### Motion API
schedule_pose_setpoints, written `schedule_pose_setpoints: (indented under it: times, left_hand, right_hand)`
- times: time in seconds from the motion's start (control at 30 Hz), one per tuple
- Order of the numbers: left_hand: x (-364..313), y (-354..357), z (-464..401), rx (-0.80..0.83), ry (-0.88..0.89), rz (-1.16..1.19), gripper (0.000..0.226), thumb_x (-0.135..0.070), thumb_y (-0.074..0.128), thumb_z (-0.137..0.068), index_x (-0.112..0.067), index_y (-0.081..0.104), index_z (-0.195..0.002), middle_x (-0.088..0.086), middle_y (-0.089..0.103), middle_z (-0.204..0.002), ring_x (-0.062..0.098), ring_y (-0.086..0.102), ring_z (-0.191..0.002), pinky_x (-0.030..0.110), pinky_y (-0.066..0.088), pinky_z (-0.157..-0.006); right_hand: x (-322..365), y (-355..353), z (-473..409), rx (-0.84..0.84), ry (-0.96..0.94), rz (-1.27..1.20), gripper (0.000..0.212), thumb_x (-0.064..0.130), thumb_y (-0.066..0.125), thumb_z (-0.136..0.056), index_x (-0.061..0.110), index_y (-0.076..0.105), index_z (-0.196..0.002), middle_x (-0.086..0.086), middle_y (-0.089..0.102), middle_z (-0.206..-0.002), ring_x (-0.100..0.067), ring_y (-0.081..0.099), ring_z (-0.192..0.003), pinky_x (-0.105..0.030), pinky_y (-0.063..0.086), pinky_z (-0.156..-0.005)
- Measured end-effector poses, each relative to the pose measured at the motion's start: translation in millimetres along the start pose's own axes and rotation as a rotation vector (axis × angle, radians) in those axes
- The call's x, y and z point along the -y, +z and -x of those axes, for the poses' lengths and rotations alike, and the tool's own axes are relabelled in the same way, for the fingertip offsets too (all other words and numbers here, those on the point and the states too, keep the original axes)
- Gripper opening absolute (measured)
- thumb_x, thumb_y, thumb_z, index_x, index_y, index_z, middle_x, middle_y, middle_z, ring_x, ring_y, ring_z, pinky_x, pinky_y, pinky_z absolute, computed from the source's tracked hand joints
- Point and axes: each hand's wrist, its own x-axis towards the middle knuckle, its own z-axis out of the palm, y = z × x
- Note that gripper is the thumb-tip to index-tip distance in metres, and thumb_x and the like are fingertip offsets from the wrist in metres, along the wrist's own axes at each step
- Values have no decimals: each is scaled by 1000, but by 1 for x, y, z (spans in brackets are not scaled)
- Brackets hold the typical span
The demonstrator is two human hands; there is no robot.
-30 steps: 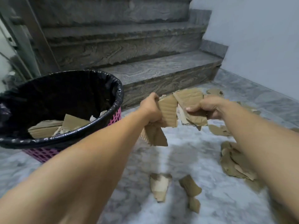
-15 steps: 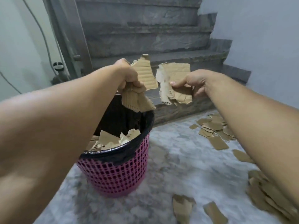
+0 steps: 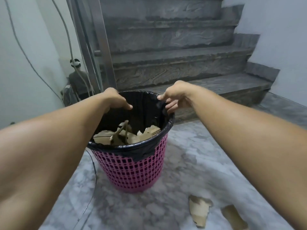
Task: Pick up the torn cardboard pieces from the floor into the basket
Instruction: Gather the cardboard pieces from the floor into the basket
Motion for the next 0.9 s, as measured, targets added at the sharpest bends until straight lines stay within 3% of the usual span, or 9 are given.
schedule_pose_setpoints:
  times: [0.07, 0.2, 0.27, 0.33, 0.47, 0.63, 0.7, 0.8, 0.9]
  left_hand:
    - [-14, 9, 1, -38, 73, -1, 69, -27, 85, -70, -3, 55, -128, 14, 58, -127, 32, 57, -115, 39, 50, -90]
    - [-59, 44, 13, -2, 292, 43, 26, -25, 84, -70, -13, 66, -82, 14, 69, -88, 27, 66, -82, 42, 58, -80]
    - [-83, 70, 22, 55, 403, 71, 23, -25, 84, -70, -13, 66, -80, 7, 66, -74, 23, 64, -71, 38, 58, -75]
    - [-104, 103, 36, 77, 525, 45, 26, -25, 82, -71, -9, 69, -87, 6, 66, -76, 22, 63, -72, 34, 55, -72]
    - [-120, 176, 66, 141, 798, -266, 22, -25, 76, -75, -13, 62, -86, 5, 62, -88, 27, 62, -91, 30, 45, -67]
    - [-81, 275, 93, 549, 639, -584, 72, -38, 81, -73, -15, 50, -133, 6, 54, -131, 25, 53, -117, 33, 45, -92]
    - [-53, 306, 105, 666, 599, -722, 87, -37, 82, -71, -17, 39, -143, 8, 42, -142, 28, 46, -127, 35, 42, -99]
    - [-6, 344, 117, 772, 611, -916, 109, -35, 89, -61, -29, 26, -149, 8, 28, -146, 30, 35, -134, 42, 42, -104]
    - [35, 369, 126, 787, 673, -1070, 116, -35, 90, -53, -34, 20, -146, 6, 14, -146, 31, 21, -134, 50, 47, -97]
  right_hand:
    - [-2, -21, 7, -42, -17, -12, 13, 2, 66, -89, -7, 62, -97, -24, 63, -99, -34, 70, -81, -39, 58, -86]
    - [-17, -72, 28, -59, 32, 80, 18, 9, 66, -91, -1, 66, -107, -23, 63, -117, -30, 69, -106, -30, 59, -68]
    - [-37, -98, 40, -72, 88, 146, 24, 12, 65, -92, 1, 65, -113, -20, 65, -115, -28, 69, -106, -34, 59, -75]
    - [-64, -123, 54, -90, 156, 179, 23, 13, 65, -92, 1, 64, -111, -19, 64, -113, -28, 70, -100, -43, 57, -88]
    - [-135, -157, 77, -86, 290, 317, 19, 14, 66, -92, 2, 63, -106, -17, 65, -111, -27, 69, -99, -43, 58, -83]
    - [-249, -159, 105, -54, 406, 385, 26, 16, 75, -85, 6, 60, -104, -12, 63, -104, -22, 64, -83, -39, 55, -72]
    - [-292, -144, 113, -21, 415, 475, 46, 20, 81, -79, 6, 58, -118, -10, 62, -100, -21, 62, -81, -38, 56, -73]
    - [-347, -117, 122, 139, 347, 720, 89, 36, 89, -67, 18, 43, -142, -7, 53, -129, -23, 57, -110, -33, 49, -90]
    - [-388, -91, 128, 272, 252, 900, 121, 50, 89, -57, 29, 19, -152, -5, 33, -145, -27, 40, -130, -40, 43, -102]
